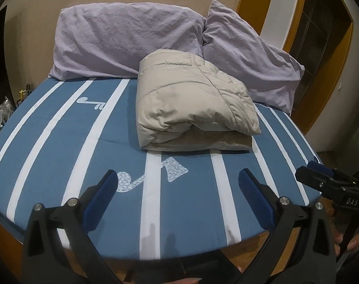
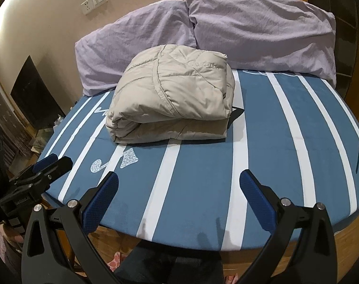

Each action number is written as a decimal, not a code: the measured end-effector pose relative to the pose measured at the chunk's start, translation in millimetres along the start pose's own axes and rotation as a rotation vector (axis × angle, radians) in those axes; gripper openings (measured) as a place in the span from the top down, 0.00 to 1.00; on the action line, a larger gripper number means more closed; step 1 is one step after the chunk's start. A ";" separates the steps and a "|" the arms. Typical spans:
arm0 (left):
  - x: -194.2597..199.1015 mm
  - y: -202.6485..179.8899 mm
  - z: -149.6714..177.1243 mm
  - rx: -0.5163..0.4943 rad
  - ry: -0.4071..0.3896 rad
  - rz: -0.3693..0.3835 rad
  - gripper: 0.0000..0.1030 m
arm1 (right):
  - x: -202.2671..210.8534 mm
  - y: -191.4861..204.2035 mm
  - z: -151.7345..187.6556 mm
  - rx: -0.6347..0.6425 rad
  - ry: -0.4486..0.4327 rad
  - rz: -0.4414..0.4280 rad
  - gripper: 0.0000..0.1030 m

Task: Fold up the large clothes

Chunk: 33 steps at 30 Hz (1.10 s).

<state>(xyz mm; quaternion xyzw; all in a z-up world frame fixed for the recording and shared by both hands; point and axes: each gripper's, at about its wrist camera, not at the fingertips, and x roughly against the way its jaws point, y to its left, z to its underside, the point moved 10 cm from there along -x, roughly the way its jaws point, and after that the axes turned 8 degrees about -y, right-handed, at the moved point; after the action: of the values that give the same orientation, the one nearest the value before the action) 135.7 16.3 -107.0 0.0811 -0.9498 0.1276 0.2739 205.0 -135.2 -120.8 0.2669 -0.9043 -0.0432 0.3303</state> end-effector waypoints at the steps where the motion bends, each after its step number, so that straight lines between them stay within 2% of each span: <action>1: 0.0 -0.3 -0.1 0.000 0.000 0.001 0.02 | 0.0 0.2 -0.3 0.000 0.000 0.000 0.01; 33: 0.2 -8.8 -7.6 -0.016 -0.009 0.013 0.02 | -5.7 0.2 -0.8 -0.015 0.011 -0.007 0.01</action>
<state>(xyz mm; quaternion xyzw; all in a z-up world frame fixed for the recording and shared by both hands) 141.3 10.1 -98.9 0.0732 -0.9526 0.1213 0.2693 209.1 -132.0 -123.4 0.2678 -0.9012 -0.0499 0.3370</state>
